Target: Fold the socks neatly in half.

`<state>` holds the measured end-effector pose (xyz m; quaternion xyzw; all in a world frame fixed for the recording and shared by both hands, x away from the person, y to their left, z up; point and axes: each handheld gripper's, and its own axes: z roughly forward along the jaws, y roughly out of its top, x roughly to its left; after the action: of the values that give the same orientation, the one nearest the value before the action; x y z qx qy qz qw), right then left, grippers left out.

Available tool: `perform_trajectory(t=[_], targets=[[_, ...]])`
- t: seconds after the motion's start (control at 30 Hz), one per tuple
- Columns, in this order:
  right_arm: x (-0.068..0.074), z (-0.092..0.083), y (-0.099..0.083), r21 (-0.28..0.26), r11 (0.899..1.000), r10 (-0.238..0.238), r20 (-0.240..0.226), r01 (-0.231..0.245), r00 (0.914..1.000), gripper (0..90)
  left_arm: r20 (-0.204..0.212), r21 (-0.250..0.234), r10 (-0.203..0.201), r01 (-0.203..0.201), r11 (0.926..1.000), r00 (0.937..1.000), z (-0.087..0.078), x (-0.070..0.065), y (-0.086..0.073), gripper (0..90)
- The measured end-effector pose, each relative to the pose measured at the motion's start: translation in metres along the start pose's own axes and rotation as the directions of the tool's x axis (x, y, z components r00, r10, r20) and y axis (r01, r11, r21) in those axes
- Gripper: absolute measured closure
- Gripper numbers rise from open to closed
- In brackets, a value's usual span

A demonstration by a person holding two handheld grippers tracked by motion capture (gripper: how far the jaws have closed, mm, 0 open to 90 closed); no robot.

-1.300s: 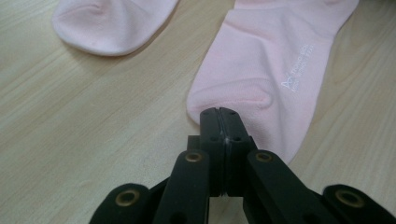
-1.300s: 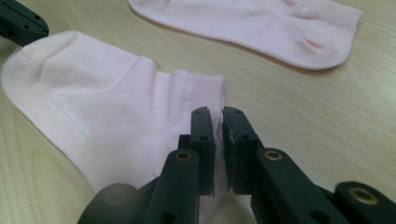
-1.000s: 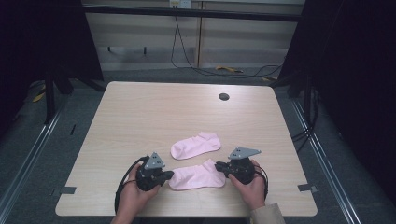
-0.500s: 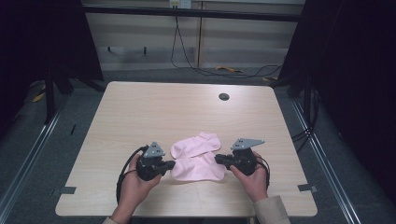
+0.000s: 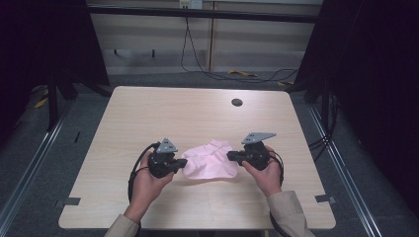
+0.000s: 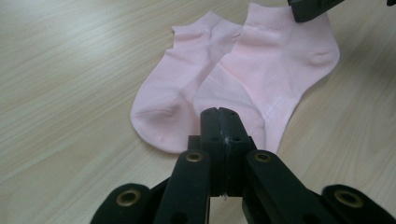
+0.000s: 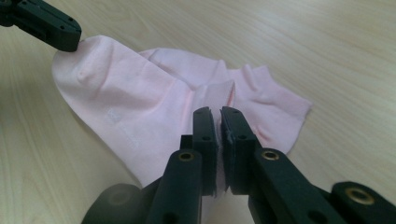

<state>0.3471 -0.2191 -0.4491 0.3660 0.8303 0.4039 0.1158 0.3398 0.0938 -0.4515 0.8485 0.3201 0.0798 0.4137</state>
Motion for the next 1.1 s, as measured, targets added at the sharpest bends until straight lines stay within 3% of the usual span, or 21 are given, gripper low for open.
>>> perform_trajectory(t=[0.2,0.7,1.1], targets=[[-0.010,-0.002,0.011,-0.013,1.000,-0.009,-0.003,0.009,1.0000,85.1,-0.014,-0.008,-0.001,0.001,1.0000,0.9999,0.001,0.007,0.002,89.9],[-0.023,0.019,0.033,0.005,0.999,-0.037,0.000,0.037,0.9993,85.2,-0.039,-0.017,-0.042,0.041,0.9990,0.9984,0.012,0.023,0.006,89.9],[-0.041,0.032,0.034,0.018,1.000,-0.015,-0.015,0.015,0.9998,85.0,-0.043,-0.005,-0.070,0.070,0.9975,0.9966,0.023,0.032,0.000,89.9]])
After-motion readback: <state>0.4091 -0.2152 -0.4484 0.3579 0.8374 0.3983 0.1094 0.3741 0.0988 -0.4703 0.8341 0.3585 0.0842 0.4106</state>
